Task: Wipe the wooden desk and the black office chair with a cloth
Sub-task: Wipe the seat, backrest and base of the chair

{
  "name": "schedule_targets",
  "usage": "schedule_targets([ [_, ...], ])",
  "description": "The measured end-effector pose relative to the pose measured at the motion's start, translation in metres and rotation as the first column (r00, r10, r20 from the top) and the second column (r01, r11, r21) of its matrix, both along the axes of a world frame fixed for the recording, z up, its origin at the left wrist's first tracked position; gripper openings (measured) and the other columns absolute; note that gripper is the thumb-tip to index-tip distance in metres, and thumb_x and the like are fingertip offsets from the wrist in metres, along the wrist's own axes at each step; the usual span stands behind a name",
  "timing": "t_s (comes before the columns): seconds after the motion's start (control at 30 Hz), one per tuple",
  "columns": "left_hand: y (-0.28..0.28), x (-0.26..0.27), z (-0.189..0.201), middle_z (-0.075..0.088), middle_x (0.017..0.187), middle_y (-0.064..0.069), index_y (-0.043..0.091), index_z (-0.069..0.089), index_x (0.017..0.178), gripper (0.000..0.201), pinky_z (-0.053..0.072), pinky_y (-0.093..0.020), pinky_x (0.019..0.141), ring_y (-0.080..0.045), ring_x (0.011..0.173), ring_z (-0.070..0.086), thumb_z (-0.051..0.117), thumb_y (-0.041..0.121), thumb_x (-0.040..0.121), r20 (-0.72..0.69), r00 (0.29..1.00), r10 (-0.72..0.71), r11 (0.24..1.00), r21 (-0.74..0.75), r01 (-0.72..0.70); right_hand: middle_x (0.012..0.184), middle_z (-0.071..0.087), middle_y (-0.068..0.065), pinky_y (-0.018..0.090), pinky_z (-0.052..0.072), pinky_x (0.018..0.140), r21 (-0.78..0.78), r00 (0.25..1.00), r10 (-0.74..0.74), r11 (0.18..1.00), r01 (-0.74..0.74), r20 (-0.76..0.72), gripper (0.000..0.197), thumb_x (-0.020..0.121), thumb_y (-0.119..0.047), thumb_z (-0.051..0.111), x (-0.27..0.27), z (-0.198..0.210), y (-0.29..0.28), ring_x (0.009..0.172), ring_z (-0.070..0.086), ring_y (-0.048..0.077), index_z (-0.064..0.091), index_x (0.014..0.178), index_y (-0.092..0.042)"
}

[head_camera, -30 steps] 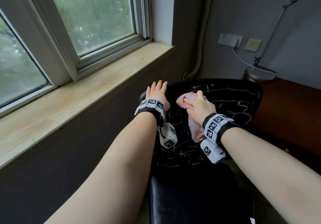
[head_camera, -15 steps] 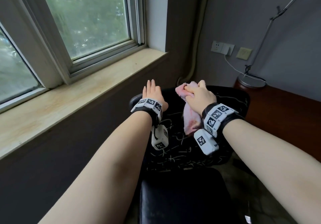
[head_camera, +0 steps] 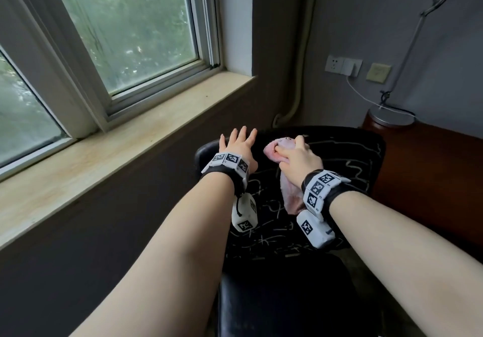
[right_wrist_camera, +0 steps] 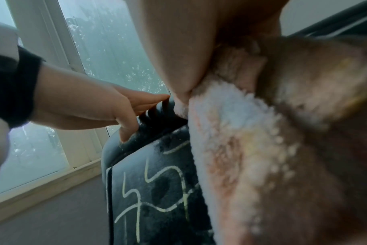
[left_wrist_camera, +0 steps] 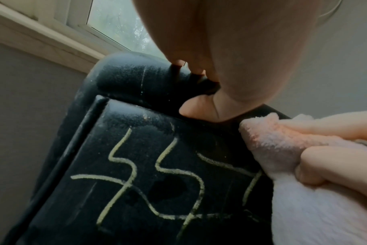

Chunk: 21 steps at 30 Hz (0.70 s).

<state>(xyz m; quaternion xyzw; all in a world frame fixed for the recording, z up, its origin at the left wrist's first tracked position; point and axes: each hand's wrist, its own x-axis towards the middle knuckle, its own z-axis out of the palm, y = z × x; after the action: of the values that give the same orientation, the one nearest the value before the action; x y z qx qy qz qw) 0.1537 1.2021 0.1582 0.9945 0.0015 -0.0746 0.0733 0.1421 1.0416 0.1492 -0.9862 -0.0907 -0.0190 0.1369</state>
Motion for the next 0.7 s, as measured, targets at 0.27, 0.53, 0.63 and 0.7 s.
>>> schedule_targets([
  [0.27,-0.003,-0.004,-0.002,-0.003,0.16,-0.004,0.027,-0.001,0.151,0.088,-0.004,-0.049,0.117,-0.024,0.147,-0.005,0.054,0.016,0.083,0.009,1.0,0.007,1.0,0.028,-0.007,0.126,0.046,0.006,0.031,0.041,0.08,-0.105,0.982,0.007,0.994,-0.027,-0.189,0.037,0.089,-0.042,0.041,-0.002,0.031,-0.002,0.107,0.055,0.029,0.065,0.115,-0.031],
  [0.53,-0.002,-0.005,-0.002,-0.004,0.159,-0.004,0.027,-0.003,0.151,0.091,-0.005,-0.048,0.117,-0.024,0.146,-0.006,0.055,0.024,0.082,0.014,1.0,0.013,0.999,0.05,-0.013,0.123,0.033,0.009,0.031,0.04,0.071,0.114,0.991,-0.037,0.993,0.023,0.129,0.043,0.091,-0.019,0.047,0.013,0.03,-0.015,0.105,0.048,0.03,0.048,0.131,-0.033],
  [0.63,-0.004,-0.006,-0.002,-0.006,0.159,-0.003,0.028,-0.004,0.151,0.091,-0.006,-0.047,0.117,-0.023,0.146,-0.007,0.055,0.028,0.081,0.011,1.0,0.026,0.998,0.059,-0.026,0.129,0.032,0.01,0.033,0.043,0.075,0.083,0.991,-0.085,0.994,0.077,0.1,0.043,0.092,-0.017,0.05,0.019,0.022,-0.015,0.114,0.043,0.029,0.043,0.133,-0.028],
  [0.7,-0.003,-0.003,-0.003,-0.006,0.159,-0.003,0.028,-0.004,0.151,0.091,-0.006,-0.047,0.117,-0.023,0.146,-0.008,0.055,0.029,0.081,0.003,0.999,0.032,0.998,0.054,-0.032,0.129,0.031,0.01,0.033,0.042,0.074,0.016,0.992,-0.068,0.998,0.066,0.109,0.047,0.09,-0.015,0.051,0.019,0.013,-0.016,0.116,0.04,0.028,0.043,0.134,-0.03],
])
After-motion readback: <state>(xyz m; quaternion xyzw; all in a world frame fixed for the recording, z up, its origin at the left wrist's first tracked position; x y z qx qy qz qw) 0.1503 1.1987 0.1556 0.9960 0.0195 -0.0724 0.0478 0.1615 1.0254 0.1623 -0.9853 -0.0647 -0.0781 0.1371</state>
